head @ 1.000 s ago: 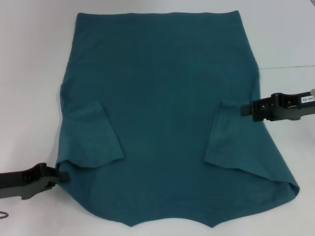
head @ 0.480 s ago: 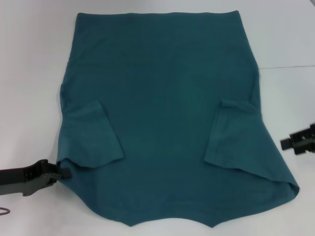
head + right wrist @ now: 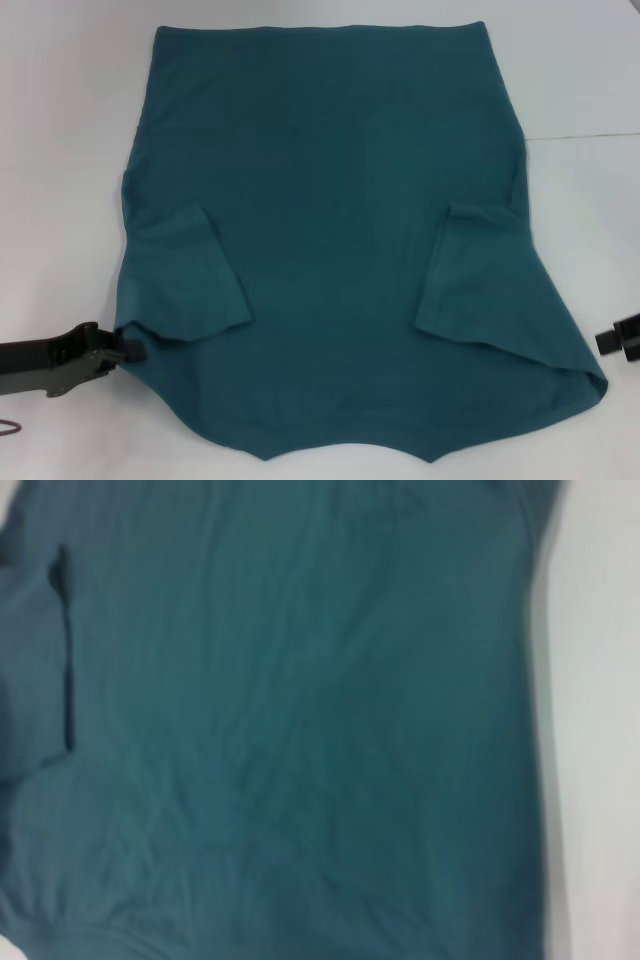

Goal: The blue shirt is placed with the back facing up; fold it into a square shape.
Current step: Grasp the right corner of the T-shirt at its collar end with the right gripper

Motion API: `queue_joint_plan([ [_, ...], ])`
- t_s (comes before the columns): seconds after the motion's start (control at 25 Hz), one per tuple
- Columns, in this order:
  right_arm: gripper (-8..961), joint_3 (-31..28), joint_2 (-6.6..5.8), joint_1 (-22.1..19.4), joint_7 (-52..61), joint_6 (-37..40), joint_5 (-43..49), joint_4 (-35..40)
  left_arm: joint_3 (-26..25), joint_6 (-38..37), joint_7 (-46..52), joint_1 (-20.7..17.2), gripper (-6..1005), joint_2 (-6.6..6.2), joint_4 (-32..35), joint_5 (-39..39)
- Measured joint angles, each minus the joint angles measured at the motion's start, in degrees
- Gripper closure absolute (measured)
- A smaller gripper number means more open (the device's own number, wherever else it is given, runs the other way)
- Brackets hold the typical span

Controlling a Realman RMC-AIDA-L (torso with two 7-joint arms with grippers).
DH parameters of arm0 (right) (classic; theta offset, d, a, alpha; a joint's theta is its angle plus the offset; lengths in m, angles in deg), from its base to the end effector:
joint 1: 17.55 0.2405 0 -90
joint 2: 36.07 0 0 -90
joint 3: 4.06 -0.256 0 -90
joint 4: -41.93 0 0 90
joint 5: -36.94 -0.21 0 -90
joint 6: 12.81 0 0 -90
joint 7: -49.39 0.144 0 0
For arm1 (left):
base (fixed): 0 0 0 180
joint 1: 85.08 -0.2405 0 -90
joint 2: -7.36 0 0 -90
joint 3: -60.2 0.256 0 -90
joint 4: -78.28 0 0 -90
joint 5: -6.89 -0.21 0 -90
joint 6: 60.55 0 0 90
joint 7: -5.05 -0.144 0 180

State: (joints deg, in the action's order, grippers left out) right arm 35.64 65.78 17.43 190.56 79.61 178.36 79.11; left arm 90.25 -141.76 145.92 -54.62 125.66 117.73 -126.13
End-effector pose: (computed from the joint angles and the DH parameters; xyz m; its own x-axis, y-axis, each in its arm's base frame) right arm 0.3329 0.3434 0.1098 0.1402 -0.9751 -0.1721 -0.9766 -0.1075 -0.1862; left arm -0.3174 0.3332 0.0143 -0.0570 0.9051 0.4215 0.9941 0.0123 0.1079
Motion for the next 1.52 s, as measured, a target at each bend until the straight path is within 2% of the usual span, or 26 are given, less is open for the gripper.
queue_joint_plan([
  [0.48, 376, 0.18, 2.03, 0.01, -1.71, -0.67, 3.68, 0.09, 0.01, 0.47, 0.03, -0.02, 963, 0.0, -0.16, -0.01],
  [1.52, 375, 2.39, 3.67, 1.51, -1.83, -3.31, 6.78, 0.08, -0.41, 0.61, 0.08, -0.29, 965, 0.09, -0.16, -0.2],
])
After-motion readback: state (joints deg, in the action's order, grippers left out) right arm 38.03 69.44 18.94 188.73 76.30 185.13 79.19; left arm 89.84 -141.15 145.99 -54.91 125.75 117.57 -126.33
